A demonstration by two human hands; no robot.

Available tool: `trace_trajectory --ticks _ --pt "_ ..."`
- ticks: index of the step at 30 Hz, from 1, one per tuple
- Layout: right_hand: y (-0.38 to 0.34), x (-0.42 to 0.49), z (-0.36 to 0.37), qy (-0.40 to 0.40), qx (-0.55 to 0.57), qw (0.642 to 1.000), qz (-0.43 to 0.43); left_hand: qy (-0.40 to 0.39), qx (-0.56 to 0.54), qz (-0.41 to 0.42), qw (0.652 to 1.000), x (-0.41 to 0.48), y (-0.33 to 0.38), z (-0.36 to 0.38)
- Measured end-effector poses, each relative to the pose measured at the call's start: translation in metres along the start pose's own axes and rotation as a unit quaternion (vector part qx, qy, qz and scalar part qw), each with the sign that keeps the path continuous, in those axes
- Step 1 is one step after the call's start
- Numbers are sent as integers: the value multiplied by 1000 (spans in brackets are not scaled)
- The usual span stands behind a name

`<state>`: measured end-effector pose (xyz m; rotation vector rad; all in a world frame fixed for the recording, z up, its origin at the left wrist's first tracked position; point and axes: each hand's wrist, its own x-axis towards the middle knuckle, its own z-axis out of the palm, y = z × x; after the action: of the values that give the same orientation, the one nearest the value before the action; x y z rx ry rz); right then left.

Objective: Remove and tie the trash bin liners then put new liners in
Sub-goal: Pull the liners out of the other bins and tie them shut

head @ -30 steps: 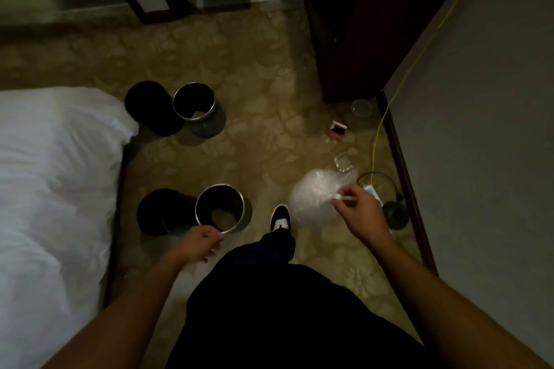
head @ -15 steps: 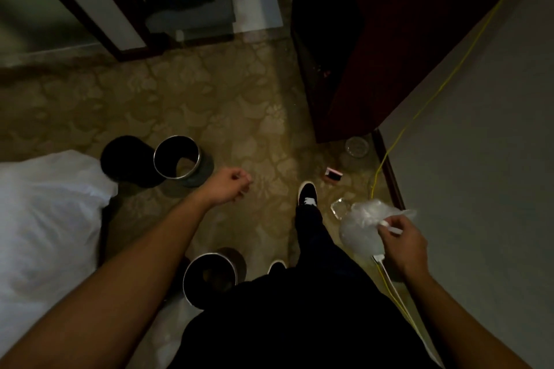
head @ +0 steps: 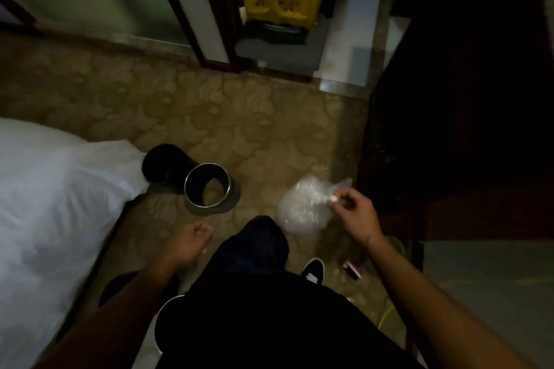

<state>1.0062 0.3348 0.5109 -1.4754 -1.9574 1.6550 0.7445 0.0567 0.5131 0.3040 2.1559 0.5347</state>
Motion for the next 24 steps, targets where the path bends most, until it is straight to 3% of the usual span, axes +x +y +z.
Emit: trace_trajectory --ticks 6,12,16,21,24 --pt "-85 151 0 -9 -1 999 -52 2 -16 -59 998 74 25 -39" --pt "-118 250 -21 12 -88 996 10 -60 17 -61 996 192 117 -89" --pt "-129 283 -39 78 -114 988 68 -108 67 2 992 271 215 -123" --pt "-143 308 -54 185 -56 973 129 -164 157 143 963 361 345 -149" --pt "-148 338 -61 218 -33 960 170 -149 181 187 954 379 423 -159"
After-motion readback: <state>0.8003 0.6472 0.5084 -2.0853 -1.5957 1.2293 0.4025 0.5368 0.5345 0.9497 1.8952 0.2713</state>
